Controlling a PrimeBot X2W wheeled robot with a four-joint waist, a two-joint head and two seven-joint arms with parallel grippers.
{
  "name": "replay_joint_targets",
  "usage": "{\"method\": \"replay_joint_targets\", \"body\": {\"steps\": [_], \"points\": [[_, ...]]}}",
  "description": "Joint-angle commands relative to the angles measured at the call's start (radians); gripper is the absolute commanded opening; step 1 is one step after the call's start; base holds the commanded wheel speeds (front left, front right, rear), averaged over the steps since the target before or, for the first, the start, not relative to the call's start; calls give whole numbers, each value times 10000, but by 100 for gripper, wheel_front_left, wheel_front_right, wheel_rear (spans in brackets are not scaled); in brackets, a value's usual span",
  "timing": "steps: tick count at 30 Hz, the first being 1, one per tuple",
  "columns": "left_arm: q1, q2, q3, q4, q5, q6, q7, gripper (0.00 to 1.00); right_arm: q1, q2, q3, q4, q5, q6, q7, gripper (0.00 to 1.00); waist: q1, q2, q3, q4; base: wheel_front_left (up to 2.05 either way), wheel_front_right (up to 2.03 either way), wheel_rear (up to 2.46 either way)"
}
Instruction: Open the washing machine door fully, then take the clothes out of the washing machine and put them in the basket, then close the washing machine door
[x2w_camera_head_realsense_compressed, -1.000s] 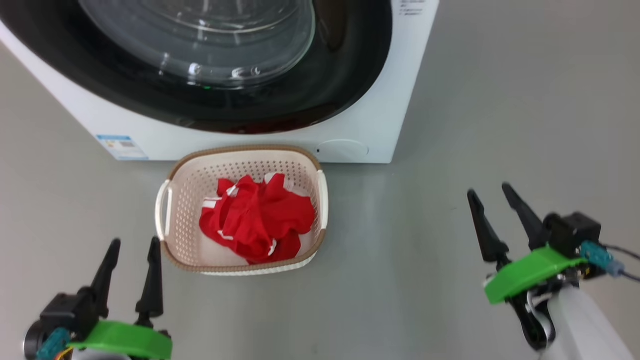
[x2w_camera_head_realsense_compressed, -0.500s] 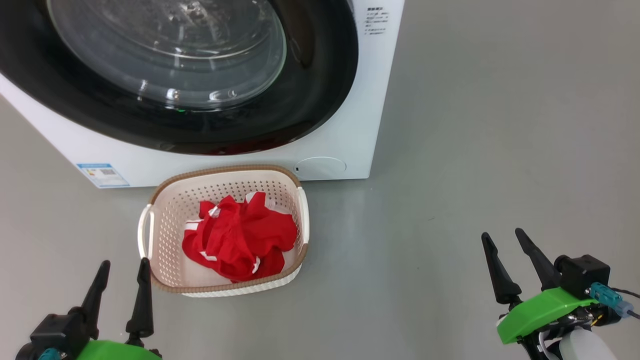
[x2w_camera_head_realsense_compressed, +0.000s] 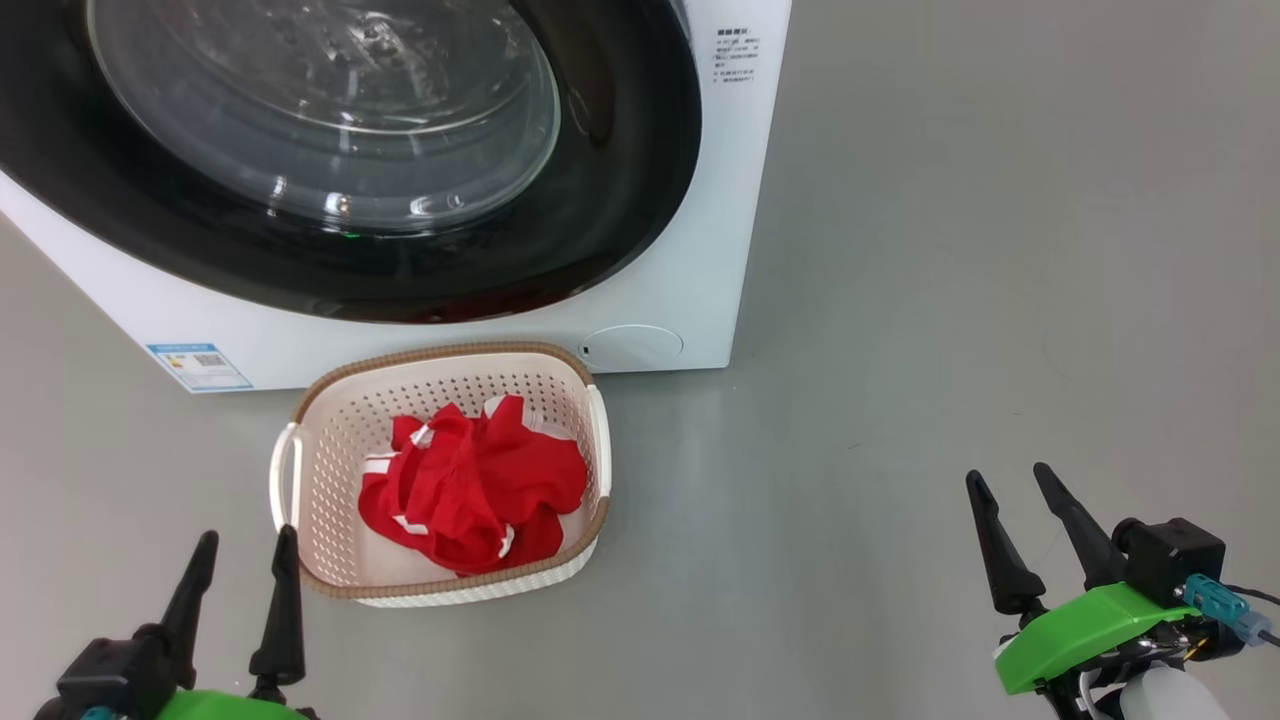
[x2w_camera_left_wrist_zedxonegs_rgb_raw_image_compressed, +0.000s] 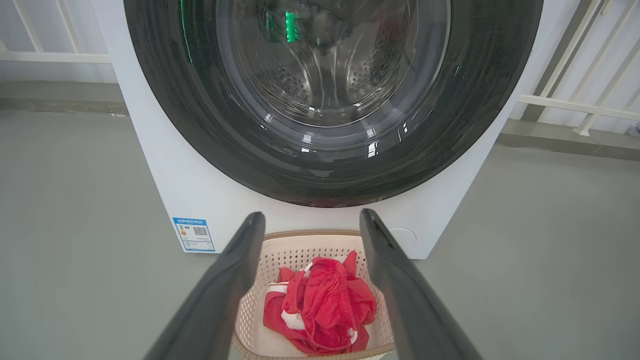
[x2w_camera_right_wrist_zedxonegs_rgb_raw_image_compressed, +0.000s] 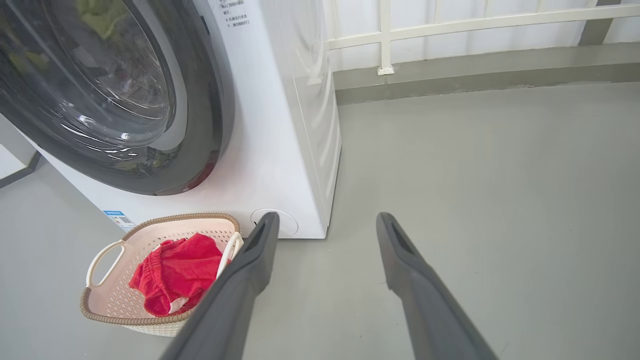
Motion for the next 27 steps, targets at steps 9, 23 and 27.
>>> {"method": "replay_joint_targets", "body": {"steps": [9,23,27], "points": [[31,260,400,-165,-88,-29,-82,100,194,-50,241,-296,-74,-21,-46,100,0,0,-85,10,0,0,0],[244,-362,-20,495,-906,3,270,0,271,283,-55,359,782,-1,229,0,19,0,-212,17,0,0,0],[205,-363,6,501,-1341,4,370,0,270,307,-91,319,1204,-2,341,0,1,0,-241,22,0,0,0]]}}
